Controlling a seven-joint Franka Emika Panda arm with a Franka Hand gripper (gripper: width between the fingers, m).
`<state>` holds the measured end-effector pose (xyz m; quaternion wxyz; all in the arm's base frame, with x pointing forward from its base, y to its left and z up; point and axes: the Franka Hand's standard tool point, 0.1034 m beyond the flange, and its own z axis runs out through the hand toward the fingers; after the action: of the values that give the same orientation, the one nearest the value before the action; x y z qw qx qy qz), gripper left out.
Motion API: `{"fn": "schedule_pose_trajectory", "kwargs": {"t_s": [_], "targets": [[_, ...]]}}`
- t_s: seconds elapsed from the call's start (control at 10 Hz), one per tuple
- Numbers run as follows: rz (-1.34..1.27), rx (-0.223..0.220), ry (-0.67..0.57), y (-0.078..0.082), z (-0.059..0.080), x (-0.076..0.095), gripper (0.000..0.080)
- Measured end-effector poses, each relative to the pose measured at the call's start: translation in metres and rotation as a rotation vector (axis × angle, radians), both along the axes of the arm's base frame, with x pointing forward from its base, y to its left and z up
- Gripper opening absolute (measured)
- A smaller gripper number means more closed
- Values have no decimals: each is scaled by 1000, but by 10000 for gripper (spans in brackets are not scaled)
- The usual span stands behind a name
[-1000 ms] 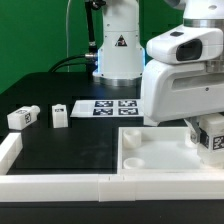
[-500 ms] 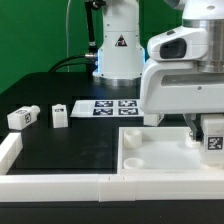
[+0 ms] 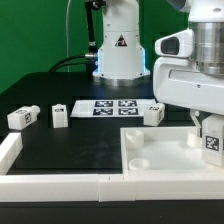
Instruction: Assemble one leg
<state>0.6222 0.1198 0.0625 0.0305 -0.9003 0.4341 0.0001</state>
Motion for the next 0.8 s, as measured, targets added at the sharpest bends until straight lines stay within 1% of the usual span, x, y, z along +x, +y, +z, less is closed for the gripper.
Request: {"fn": "schedule_pose_trajectory", "kwargs": {"t_s": [0.3,0.4,0.5,0.6,0.7,0.8], "targets": [[-272,29,22,1,0,0,284],[-276,29,22,1,0,0,284],[-259,29,21,1,0,0,377],[-230,28,19,1,0,0,377],[-211,27,17,2,0,0,551],[-73,21,8,2,0,0,629]]}}
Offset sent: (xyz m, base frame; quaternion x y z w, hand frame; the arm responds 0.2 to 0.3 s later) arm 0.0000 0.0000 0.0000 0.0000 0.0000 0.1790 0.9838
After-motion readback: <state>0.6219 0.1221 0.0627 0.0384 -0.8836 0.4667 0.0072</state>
